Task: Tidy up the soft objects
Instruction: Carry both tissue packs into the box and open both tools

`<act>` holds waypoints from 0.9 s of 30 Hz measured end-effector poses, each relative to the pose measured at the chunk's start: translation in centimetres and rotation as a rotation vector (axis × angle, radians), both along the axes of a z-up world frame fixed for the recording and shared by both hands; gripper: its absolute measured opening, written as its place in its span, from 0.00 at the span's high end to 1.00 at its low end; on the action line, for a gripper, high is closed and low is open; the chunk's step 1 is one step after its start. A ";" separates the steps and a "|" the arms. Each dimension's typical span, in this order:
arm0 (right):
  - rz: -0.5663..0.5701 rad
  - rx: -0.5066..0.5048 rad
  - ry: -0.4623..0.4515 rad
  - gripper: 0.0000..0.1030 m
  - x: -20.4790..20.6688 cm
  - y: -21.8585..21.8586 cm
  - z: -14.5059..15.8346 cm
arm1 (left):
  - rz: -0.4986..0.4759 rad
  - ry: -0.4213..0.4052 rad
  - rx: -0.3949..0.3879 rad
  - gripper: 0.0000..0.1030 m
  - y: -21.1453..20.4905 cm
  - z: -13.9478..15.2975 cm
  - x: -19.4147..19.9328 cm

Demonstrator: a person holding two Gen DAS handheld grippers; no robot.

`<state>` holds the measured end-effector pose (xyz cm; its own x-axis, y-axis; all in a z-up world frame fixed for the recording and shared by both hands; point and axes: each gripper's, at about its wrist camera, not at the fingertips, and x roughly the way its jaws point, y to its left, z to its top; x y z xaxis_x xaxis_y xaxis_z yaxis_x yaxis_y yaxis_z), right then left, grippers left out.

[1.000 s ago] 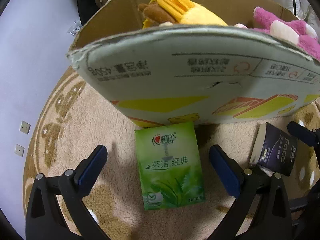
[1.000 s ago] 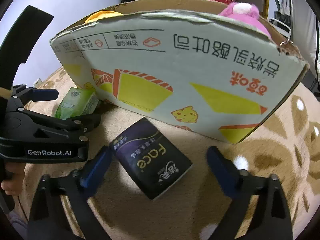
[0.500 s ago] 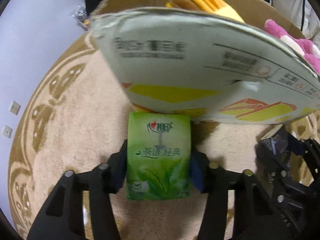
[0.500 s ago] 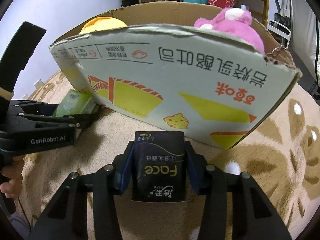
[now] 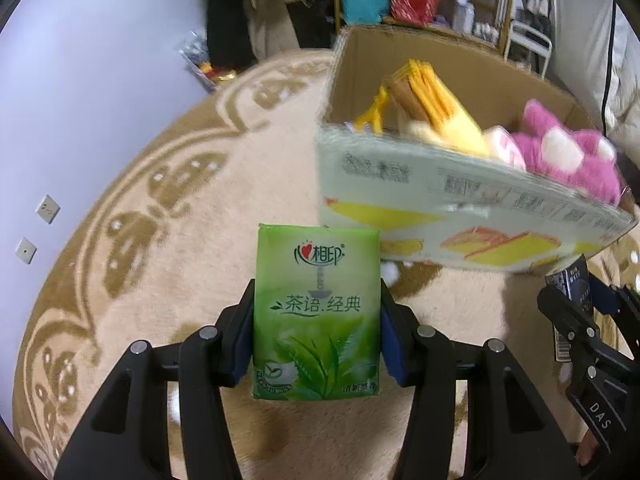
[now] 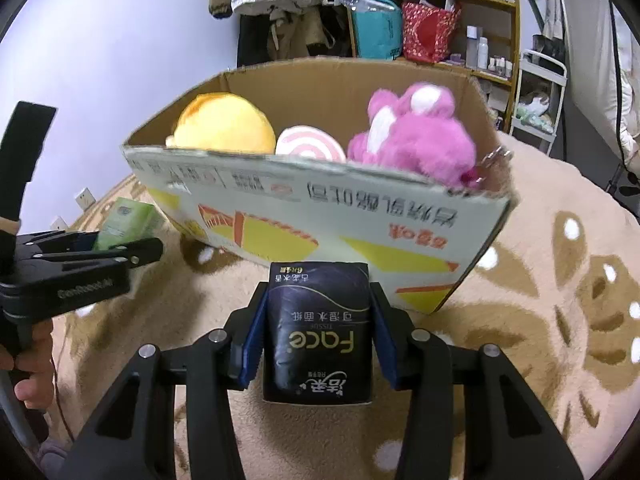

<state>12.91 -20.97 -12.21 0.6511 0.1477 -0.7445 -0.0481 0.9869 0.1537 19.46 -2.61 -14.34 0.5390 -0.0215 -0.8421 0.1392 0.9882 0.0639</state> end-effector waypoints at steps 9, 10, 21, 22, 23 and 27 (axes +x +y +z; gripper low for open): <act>-0.022 -0.015 -0.099 0.52 -1.9 -0.9 4.1 | 0.070 -0.137 -0.085 0.50 2.2 5.5 -1.3; -0.024 -0.015 -0.111 0.52 -1.9 -0.9 4.7 | 0.074 -0.160 -0.080 0.50 2.3 6.2 -1.5; -0.010 -0.040 -0.225 0.52 -2.3 -0.4 9.0 | 0.040 -0.304 -0.035 0.50 1.4 11.4 -2.2; -0.016 -0.040 -0.235 0.52 -2.3 -0.4 9.2 | 0.028 -0.314 -0.025 0.50 1.2 11.9 -2.1; -0.026 -0.042 -0.250 0.52 -2.4 -0.4 9.4 | 0.021 -0.321 -0.019 0.50 1.1 12.3 -1.9; -0.045 -0.060 -0.272 0.52 -2.2 -0.3 9.9 | -0.002 -0.344 -0.013 0.50 0.4 13.6 -1.2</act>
